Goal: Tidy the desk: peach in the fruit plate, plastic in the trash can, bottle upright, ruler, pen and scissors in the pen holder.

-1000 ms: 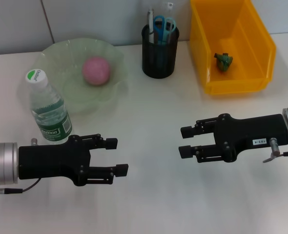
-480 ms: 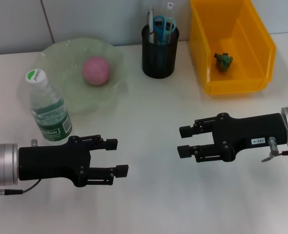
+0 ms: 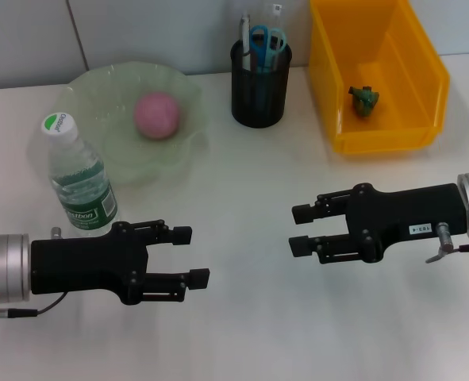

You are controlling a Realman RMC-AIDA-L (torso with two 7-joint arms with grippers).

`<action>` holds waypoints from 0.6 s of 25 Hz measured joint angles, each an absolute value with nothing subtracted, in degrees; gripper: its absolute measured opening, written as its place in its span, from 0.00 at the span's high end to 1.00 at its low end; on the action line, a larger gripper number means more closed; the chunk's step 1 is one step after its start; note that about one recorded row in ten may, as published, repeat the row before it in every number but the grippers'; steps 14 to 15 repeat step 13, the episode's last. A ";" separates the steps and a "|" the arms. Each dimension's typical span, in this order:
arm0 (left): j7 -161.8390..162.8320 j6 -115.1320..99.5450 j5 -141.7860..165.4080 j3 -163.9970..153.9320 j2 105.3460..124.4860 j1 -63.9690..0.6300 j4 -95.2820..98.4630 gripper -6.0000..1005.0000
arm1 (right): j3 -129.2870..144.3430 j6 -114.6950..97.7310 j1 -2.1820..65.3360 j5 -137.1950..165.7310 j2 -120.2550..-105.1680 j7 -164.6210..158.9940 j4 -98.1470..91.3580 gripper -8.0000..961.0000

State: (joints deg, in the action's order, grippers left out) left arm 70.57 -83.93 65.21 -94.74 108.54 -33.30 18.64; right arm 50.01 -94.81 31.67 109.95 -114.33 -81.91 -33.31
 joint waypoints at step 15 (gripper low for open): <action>70.57 -83.86 65.21 -94.74 108.59 -33.31 18.63 0.19 | 50.01 -95.02 31.65 109.95 -114.15 -81.91 -33.31 0.38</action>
